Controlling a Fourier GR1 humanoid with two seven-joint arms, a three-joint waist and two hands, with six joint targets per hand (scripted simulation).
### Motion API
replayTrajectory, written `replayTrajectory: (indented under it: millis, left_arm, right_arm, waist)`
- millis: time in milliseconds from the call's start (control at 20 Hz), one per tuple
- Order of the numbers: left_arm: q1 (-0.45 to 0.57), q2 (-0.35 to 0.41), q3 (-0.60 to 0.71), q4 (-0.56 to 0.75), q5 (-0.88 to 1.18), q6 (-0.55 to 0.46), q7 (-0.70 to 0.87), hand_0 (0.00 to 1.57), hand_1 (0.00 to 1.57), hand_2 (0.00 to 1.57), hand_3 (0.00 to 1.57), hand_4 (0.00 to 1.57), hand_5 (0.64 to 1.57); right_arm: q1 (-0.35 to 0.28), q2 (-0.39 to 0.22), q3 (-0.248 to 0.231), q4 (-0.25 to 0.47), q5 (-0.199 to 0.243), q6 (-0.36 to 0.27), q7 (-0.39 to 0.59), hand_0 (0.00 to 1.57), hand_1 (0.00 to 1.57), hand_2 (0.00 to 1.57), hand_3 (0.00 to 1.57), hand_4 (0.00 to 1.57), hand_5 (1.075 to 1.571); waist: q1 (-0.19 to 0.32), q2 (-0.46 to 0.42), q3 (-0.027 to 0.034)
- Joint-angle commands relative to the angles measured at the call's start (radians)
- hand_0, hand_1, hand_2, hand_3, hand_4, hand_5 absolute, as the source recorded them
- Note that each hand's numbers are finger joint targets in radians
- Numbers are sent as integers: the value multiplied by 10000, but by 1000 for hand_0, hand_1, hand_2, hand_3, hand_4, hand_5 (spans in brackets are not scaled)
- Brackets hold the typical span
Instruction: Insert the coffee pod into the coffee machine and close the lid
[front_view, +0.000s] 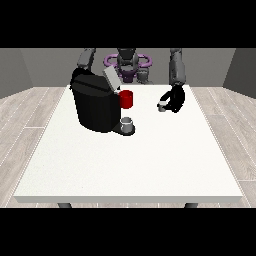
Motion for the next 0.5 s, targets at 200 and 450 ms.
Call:
replayTrajectory:
  millis: [200,450]
  left_arm:
    - [-706,-331,-190,-775,157,-1204,-514,1400,1400,1423,1364,595,1571]
    - [-1716,32,102,-915,240,-1920,250,1243,1243,1327,1315,535,1571]
  right_arm:
    - [-317,-92,-533,862,-263,-181,35,0,0,0,0,459,1571]
    - [124,41,-3,739,-140,248,-218,0,0,0,0,468,1571]
  waist:
    - [424,-503,-7]
    - [-136,-827,-8]
